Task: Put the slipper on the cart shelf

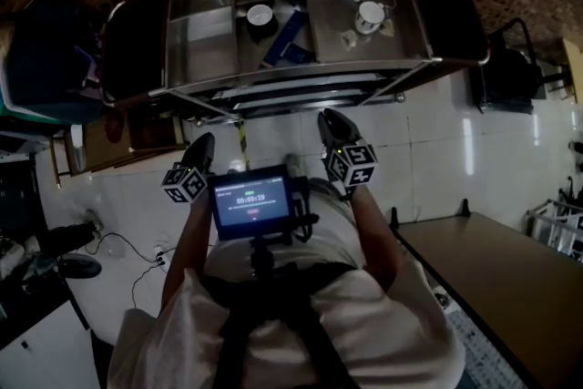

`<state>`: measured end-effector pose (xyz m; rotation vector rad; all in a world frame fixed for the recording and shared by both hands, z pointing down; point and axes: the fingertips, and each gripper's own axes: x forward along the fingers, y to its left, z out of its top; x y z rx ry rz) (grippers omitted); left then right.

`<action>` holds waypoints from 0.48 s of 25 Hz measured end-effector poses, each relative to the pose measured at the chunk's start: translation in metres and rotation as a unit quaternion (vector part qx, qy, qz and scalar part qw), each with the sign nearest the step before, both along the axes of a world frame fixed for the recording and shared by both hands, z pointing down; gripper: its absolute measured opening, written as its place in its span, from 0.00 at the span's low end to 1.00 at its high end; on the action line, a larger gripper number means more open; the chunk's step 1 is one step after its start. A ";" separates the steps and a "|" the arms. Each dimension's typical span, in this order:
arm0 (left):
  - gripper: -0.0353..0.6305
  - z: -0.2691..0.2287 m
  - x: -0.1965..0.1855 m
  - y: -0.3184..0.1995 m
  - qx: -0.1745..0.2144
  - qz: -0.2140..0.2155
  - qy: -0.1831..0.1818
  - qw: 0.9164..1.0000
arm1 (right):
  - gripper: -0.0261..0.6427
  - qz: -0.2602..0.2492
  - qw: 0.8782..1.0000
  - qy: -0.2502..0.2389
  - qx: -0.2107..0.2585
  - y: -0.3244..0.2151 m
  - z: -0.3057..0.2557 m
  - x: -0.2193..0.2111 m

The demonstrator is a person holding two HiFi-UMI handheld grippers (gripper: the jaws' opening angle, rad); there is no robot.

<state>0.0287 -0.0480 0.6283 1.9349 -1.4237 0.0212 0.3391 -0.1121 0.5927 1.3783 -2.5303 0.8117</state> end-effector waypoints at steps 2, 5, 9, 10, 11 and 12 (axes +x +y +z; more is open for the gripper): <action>0.05 -0.001 0.001 0.000 0.000 0.001 0.001 1.000 | 0.13 0.001 1.000 0.004 0.011 0.000 -0.004 0.002; 0.05 0.004 0.003 0.002 -0.005 0.002 -0.001 1.000 | 0.13 0.000 1.000 0.001 0.016 0.000 -0.007 0.004; 0.05 0.017 0.003 0.009 -0.020 0.000 -0.005 1.000 | 0.13 -0.008 1.000 0.006 0.021 0.001 -0.006 0.002; 0.05 0.019 0.002 0.010 -0.022 -0.002 -0.003 1.000 | 0.13 -0.011 1.000 0.009 0.021 0.001 -0.006 0.000; 0.05 0.022 0.001 0.011 -0.025 -0.004 -0.001 1.000 | 0.13 -0.015 1.000 0.011 0.020 0.002 -0.005 -0.001; 0.05 0.025 0.001 0.012 -0.028 -0.006 0.002 1.000 | 0.13 -0.019 1.000 0.011 0.018 0.002 -0.004 -0.002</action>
